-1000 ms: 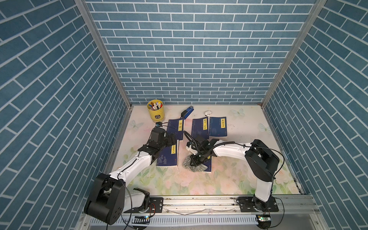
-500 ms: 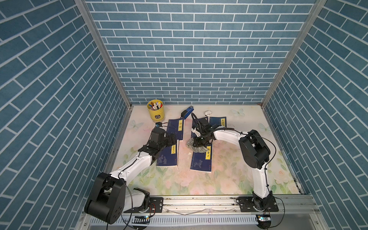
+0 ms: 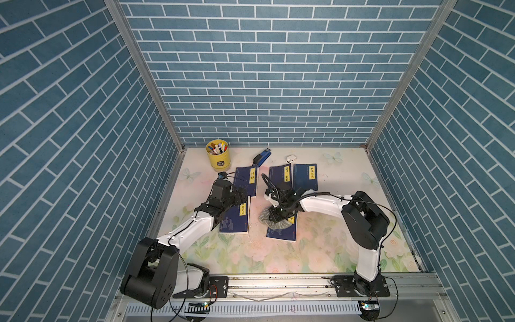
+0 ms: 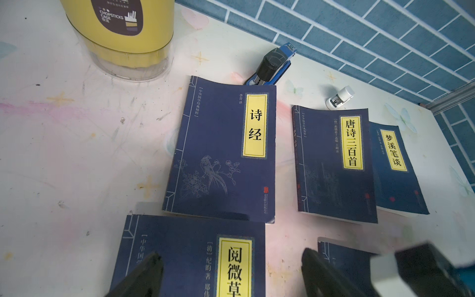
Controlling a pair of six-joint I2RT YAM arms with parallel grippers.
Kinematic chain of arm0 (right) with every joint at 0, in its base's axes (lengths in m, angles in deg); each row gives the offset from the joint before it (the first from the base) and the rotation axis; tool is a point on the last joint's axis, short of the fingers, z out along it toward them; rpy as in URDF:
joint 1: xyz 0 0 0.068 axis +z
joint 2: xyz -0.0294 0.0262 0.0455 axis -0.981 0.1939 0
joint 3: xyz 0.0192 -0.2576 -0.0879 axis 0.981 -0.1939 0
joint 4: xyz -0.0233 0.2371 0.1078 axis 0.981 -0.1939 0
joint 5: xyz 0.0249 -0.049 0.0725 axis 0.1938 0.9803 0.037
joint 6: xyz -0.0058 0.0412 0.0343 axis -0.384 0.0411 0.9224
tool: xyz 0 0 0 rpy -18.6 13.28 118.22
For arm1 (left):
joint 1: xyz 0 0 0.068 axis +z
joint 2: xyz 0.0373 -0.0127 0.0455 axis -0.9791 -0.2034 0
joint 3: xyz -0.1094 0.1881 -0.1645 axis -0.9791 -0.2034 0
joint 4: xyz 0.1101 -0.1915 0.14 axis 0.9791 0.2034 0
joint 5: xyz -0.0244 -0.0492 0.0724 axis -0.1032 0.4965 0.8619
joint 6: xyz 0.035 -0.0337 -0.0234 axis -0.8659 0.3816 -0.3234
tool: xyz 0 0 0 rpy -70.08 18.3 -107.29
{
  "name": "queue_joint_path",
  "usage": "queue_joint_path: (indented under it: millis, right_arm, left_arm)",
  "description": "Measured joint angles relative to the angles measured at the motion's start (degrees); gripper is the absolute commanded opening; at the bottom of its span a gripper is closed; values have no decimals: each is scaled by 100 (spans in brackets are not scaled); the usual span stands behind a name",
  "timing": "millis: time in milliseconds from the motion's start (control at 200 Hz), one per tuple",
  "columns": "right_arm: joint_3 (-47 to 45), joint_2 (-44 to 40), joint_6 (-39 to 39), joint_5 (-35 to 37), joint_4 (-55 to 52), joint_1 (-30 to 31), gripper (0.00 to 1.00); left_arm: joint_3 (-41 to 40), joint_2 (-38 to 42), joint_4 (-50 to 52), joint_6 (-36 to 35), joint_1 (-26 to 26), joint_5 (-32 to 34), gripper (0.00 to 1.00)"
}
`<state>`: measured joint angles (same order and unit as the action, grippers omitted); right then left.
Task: Wipe the cover of the book
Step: Wipe the dirt from the cover of the book.
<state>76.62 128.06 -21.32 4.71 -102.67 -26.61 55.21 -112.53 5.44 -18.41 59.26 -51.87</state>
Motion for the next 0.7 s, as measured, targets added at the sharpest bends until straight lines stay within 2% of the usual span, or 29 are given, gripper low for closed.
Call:
queue_joint_path:
  millis: [105, 295, 555, 700]
  right_arm:
    - [-330, -234, 52, -59, 33, 251, 8]
    - [-341, -243, 52, -107, -9, 131, 9]
    - [485, 369, -2, -50, -39, -870, 9]
    - [1073, 739, -120, 151, -197, -1130, 9]
  left_arm:
    - [2, -31, -24, 0, 0, 0, 89]
    - [2, -116, -42, 2, 0, -9, 89]
    - [2, -109, -42, 0, 0, -4, 89]
    - [2, -87, -42, 2, 2, -4, 89]
